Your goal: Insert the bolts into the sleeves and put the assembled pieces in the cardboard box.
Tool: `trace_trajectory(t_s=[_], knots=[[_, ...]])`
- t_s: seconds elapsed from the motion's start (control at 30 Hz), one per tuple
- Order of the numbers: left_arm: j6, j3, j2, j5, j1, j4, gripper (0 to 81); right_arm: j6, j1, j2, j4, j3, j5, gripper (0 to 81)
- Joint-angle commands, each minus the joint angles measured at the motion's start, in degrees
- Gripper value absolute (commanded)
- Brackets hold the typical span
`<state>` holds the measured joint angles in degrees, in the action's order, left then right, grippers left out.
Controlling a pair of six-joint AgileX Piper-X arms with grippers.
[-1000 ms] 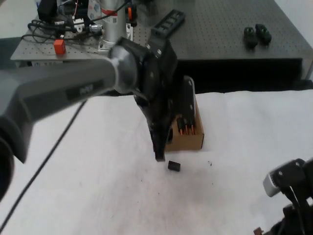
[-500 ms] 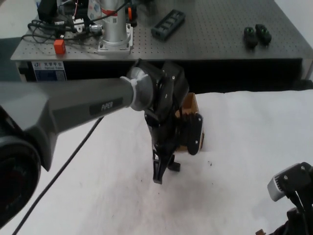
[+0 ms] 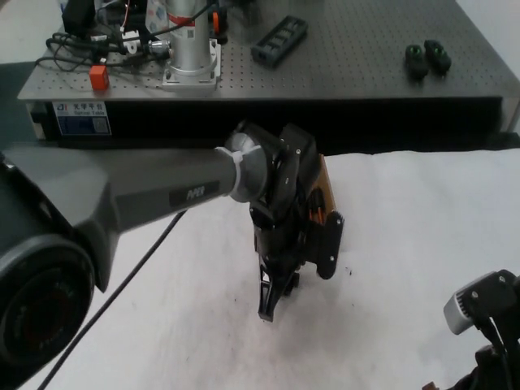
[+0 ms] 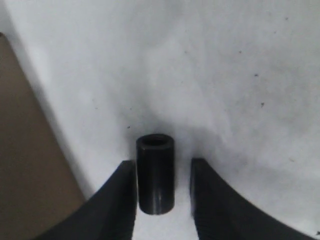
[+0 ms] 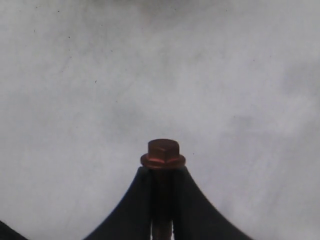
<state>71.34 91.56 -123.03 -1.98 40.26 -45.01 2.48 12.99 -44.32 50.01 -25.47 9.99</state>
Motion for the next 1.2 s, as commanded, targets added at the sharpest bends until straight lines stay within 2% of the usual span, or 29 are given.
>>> trace_trajectory(t_s=[0.0, 0.07, 0.1, 0.23, 0.33, 0.5, 0.6, 0.87, 1.0, 1.17], knots=[[0.9, 0.3, -0.9, -0.6, 1.4, 0.1, 15.8, -0.1, -0.3, 0.5, -0.6, 0.0, 1.0, 1.2], [0.5, 0.3, -0.9, -0.4, 1.5, 0.0, 3.6, -0.1, -0.3, 0.5, -0.6, 0.0, 1.0, 1.2], [-0.4, 0.3, -0.9, 0.4, 1.5, 0.0, 0.4, -0.1, -0.3, 0.5, -0.6, 0.0, 1.0, 1.2], [-3.5, 0.3, -0.9, 5.6, 1.5, 0.0, 0.6, -0.1, -0.3, 0.5, -0.6, -0.1, 0.9, 1.2], [-14.7, 0.3, 0.9, 6.1, 1.7, 0.0, 0.6, -0.3, -0.3, 1.8, -2.1, -0.2, 1.2, 1.2], [-33.4, -1.0, 9.8, -11.1, -0.5, 0.0, 0.6, -4.9, -0.3, 8.1, -9.9, -0.2, 5.4, 1.2], [-41.1, -5.9, 18.3, -18.3, -2.3, 3.3, 0.6, -12.6, -0.3, 12.7, -18.9, -0.2, 8.5, 1.2], [-60.8, -29.3, 42.7, -39.5, -3.6, 25.7, 0.6, -31.5, -0.1, 12.5, -50.0, -0.2, 14.5, 1.2], [-67.9, -37.0, 52.3, -44.7, -3.6, 33.9, 0.6, -36.8, 1.3, 8.7, -61.9, -0.8, 15.5, 1.2], [-71.7, -42.4, 57.6, -46.9, -3.2, 40.6, 0.6, -37.2, 5.0, 3.1, -66.7, -4.0, 15.5, 1.2]])
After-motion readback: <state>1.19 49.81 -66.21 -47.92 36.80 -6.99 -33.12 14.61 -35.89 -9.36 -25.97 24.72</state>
